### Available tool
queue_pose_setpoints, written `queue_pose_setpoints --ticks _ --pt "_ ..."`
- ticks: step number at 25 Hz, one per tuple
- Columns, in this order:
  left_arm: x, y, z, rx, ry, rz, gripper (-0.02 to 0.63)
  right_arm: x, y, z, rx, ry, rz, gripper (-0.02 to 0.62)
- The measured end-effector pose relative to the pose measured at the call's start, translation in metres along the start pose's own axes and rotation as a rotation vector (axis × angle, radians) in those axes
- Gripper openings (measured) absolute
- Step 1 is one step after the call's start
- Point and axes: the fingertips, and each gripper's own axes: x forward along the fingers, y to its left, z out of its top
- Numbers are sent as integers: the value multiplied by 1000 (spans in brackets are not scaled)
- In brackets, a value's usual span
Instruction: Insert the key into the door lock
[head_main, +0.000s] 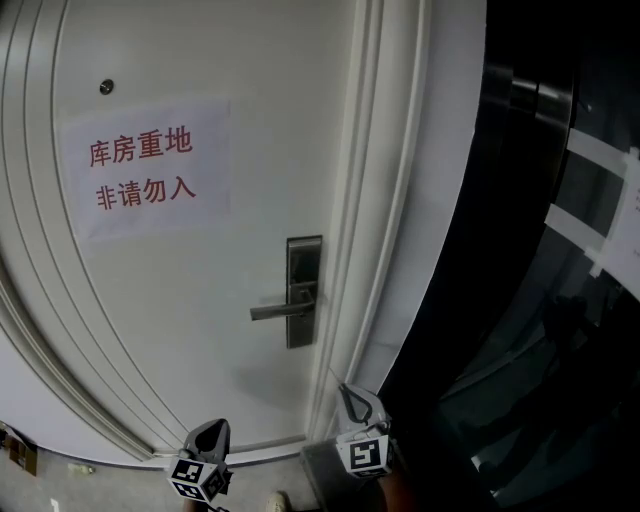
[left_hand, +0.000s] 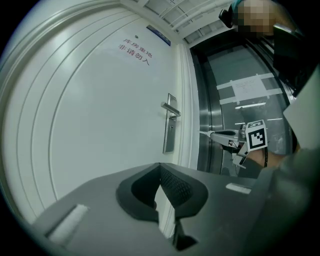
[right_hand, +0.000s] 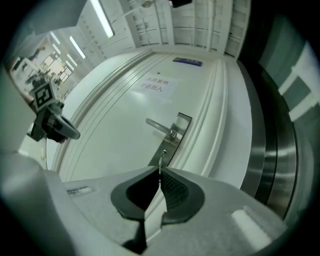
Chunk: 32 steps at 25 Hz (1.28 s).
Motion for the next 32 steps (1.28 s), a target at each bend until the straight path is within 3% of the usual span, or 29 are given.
queue_pose_setpoints --ticks 7,16,23,32 --pt "24 12 -1 -10 12 -30 2 33 -6 10 -303 64 -2 11" --pt "34 37 -7 -32 28 -9 2 76 -6 21 -723 84 -29 11" --pt "41 47 -14 -39 52 -13 2 99 -11 17 -834 118 -57 11" --pt "48 60 -18 -42 65 -16 2 115 -11 15 -849 121 -78 11"
